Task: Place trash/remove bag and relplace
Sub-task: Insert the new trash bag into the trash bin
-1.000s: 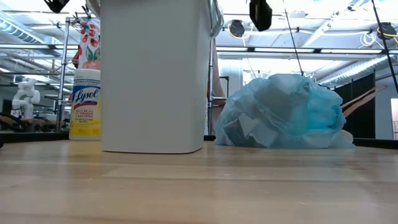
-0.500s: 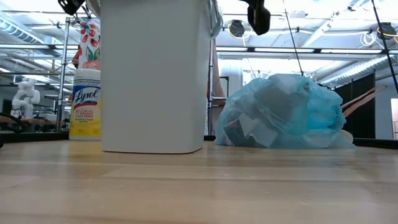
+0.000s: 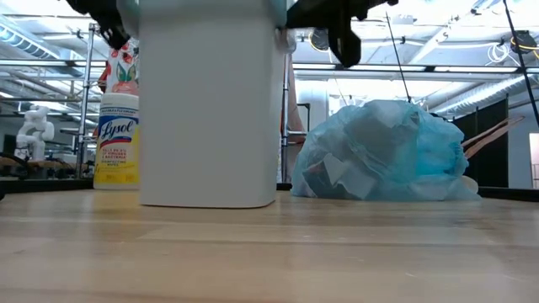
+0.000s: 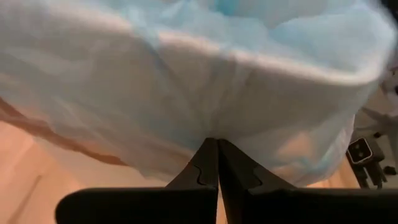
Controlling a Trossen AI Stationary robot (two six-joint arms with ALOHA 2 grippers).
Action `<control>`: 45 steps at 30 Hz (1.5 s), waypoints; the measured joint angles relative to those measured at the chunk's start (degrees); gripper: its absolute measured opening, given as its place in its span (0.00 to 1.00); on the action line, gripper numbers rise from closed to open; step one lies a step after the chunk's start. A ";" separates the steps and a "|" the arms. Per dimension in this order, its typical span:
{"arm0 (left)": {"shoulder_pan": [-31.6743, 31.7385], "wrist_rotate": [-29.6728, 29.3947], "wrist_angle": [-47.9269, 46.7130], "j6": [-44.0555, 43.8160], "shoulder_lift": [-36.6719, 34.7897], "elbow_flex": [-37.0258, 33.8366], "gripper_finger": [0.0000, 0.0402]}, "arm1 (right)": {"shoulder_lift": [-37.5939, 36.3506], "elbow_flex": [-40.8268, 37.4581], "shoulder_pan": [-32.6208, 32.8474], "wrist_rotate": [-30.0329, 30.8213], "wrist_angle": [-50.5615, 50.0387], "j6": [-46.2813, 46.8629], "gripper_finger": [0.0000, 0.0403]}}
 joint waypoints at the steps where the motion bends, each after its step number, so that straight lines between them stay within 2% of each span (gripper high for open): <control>1: 0.37 0.69 0.07 -0.15 -0.02 -0.68 0.01 | 0.58 0.00 -0.11 0.00 -0.26 0.05 0.00; 11: 2.67 6.12 5.83 -2.15 0.00 -6.44 0.01 | 5.14 -0.04 -0.93 0.31 -3.20 2.34 0.00; 18: 3.13 5.96 5.34 -2.89 -3.74 -4.88 0.01 | -0.85 -0.02 -0.67 -0.66 -9.48 3.58 0.00; 22: 3.12 3.47 1.57 -2.83 -9.43 -3.65 0.01 | -5.93 0.06 -0.94 -0.55 -10.28 2.37 0.00; 27: 3.13 0.55 -2.71 -2.95 -13.17 -3.36 0.01 | -10.57 0.07 -2.04 -0.35 -14.72 2.19 0.00; 35: 3.25 -2.83 -4.83 -1.96 -13.36 -3.38 0.01 | -11.32 0.07 -5.49 0.16 -17.30 -0.24 0.00; 39: 4.68 -4.34 -3.31 1.17 -12.60 -3.39 0.01 | -11.32 0.07 -8.27 1.47 -14.48 -3.23 0.00; 45: 7.94 -3.48 -0.21 4.81 -10.54 -3.38 0.01 | -11.17 0.04 -11.76 1.11 -11.45 -5.87 0.00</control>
